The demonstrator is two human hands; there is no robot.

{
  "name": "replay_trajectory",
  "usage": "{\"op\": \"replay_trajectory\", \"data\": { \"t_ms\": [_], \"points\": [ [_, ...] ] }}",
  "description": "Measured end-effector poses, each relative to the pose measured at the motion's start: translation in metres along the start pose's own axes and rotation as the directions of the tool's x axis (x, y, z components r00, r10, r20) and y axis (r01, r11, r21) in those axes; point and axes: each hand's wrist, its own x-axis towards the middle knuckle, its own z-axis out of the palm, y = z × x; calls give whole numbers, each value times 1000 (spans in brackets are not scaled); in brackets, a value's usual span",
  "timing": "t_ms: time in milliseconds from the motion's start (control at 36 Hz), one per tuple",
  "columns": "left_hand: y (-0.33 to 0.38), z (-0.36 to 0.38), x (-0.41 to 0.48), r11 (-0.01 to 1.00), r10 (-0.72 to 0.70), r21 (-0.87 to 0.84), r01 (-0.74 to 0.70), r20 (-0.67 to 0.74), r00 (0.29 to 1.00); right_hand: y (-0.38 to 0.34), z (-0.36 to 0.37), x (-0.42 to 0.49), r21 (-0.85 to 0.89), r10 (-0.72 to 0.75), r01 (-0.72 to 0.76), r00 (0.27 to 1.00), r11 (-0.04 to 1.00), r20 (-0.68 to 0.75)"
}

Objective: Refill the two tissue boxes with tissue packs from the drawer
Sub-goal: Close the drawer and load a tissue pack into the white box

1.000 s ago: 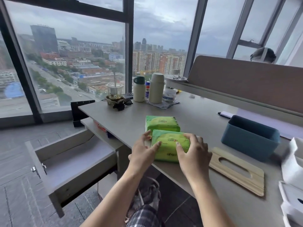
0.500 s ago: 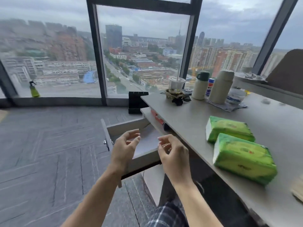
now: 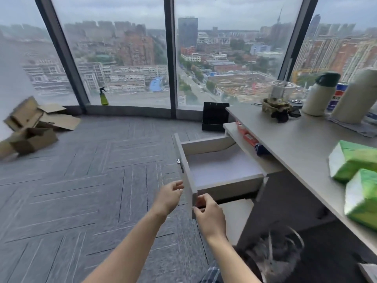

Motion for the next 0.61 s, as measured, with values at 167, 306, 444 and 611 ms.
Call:
{"op": "replay_trajectory", "data": {
  "t_ms": [167, 306, 444, 611],
  "points": [
    [7, 5, 7, 999, -38, -24, 42, 144, 989, 3, 1, 5, -19, 57, -58, 997, 998, -60],
    [4, 6, 16, 996, -78, -18, 82, 184, 980, 8, -2, 17, 15, 64, -63, 994, 998, -92],
    [8, 17, 25, 996, -59, -58, 72, 202, 978, 15, -10, 24, 79, 74, -64, 988, 995, -137],
    [17, 47, 39, 995, -31, -89, 55, 250, 968, 38, -25, 33, 218, 148, -96, 961, 971, -235]
  ]
}}
